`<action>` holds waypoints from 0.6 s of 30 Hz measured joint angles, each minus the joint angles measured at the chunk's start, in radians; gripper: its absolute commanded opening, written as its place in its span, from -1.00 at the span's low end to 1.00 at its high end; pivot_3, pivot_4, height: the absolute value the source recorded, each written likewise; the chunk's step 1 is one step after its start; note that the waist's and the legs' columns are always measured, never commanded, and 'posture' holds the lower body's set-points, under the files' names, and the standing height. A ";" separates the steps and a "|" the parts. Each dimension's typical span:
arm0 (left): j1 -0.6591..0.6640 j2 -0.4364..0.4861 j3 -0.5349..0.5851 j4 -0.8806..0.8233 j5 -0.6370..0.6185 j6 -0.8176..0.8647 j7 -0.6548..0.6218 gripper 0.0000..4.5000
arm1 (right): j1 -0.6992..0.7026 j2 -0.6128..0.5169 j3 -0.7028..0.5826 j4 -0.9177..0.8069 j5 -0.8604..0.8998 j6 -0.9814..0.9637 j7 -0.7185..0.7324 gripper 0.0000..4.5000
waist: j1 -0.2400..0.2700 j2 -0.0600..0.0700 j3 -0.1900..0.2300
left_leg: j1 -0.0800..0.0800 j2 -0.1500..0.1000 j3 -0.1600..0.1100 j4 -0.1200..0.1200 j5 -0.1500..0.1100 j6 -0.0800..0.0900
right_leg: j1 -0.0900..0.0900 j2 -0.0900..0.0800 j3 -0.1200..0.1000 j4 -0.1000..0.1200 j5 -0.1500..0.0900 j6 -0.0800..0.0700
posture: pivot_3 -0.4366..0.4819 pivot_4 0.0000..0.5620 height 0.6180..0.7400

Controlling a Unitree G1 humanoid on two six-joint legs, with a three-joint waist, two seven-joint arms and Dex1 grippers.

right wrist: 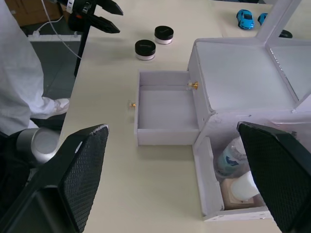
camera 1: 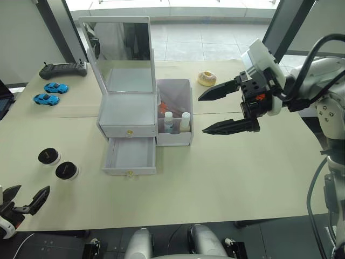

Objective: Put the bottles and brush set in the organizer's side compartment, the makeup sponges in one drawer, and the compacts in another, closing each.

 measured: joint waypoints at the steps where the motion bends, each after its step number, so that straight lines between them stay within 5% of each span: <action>1: -0.017 -0.004 -0.005 0.012 0.001 -0.012 0.003 0.99 | 0.000 -0.002 0.000 -0.003 0.001 0.017 0.002 1.00 | 0.000 0.000 0.000 | 0.000 0.000 0.000 0.000 0.000 0.000 | 0.000 0.000 0.000 0.000 0.000 0.000 | -0.05 -0.47 1.00; 12: -0.256 0.022 -0.240 0.127 0.044 0.149 0.144 0.99 | -0.031 -0.046 -0.006 -0.040 0.010 0.193 -0.056 1.00 | -0.004 -0.001 -0.001 | -0.001 0.000 -0.001 0.000 0.000 0.000 | 0.000 0.001 0.000 0.001 0.004 0.006 | -0.05 -0.47 1.00; 18: -0.311 0.071 -0.278 0.149 0.063 0.206 0.171 0.99 | -0.013 -0.062 -0.037 -0.070 0.019 0.205 -0.087 1.00 | -0.010 0.000 -0.001 | 0.000 0.000 -0.001 0.000 0.000 0.000 | 0.000 0.002 0.000 0.001 0.004 0.006 | -0.05 -0.47 1.00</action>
